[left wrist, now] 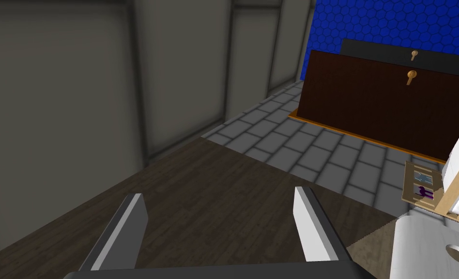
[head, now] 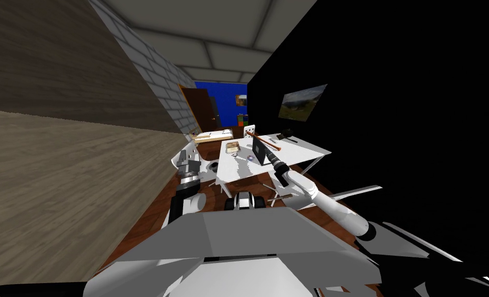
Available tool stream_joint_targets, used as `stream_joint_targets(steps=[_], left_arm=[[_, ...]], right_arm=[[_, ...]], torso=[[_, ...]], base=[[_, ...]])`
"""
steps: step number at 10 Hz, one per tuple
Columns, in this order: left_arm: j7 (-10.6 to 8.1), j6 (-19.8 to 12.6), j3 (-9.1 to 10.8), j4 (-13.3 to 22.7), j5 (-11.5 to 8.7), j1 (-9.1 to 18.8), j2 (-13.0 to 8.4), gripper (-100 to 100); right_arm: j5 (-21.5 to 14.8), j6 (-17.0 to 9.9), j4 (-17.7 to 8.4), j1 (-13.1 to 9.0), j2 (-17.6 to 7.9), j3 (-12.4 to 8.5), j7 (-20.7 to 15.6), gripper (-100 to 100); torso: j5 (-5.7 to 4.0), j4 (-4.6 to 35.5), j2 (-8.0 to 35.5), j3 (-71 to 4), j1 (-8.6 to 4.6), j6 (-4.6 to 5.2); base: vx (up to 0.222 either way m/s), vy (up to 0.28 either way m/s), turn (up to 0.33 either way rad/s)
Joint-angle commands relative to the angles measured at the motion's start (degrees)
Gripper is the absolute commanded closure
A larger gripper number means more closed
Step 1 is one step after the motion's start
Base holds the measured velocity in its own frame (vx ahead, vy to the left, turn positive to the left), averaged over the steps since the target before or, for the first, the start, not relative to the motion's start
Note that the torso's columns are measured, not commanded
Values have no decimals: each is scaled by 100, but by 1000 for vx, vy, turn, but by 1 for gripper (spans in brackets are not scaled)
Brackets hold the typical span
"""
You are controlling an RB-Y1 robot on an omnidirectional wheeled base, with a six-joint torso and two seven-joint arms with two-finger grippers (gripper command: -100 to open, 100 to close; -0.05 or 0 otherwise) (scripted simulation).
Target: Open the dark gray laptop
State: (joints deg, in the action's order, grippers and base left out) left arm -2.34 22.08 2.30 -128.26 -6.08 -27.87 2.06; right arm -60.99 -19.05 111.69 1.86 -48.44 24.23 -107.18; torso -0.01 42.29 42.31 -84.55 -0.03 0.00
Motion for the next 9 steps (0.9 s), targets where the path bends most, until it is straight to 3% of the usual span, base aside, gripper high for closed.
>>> stream_joint_targets(steps=[1,2,3,9], left_arm=[[0,0,0,0,0,0,0,0],[0,0,0,0,0,0,0,0],[0,0,1,0,0,0,-1,0],[0,0,1,0,0,0,-1,0]], right_arm=[[1,1,0,0,1,0,2,100],[89,80,-129,-60,183,-60,237,100],[89,80,-129,-60,183,-60,237,100],[356,318,-505,-245,738,-238,948,100]], torso=[[0,0,1,1,1,0],[0,2,1,0,3,-1],[-24,-5,-2,-3,-28,-7],[-10,-17,-20,-12,0,-6]], base=[[0,0,0],[-6,-73,13],[-14,-94,18],[-13,-96,21]])
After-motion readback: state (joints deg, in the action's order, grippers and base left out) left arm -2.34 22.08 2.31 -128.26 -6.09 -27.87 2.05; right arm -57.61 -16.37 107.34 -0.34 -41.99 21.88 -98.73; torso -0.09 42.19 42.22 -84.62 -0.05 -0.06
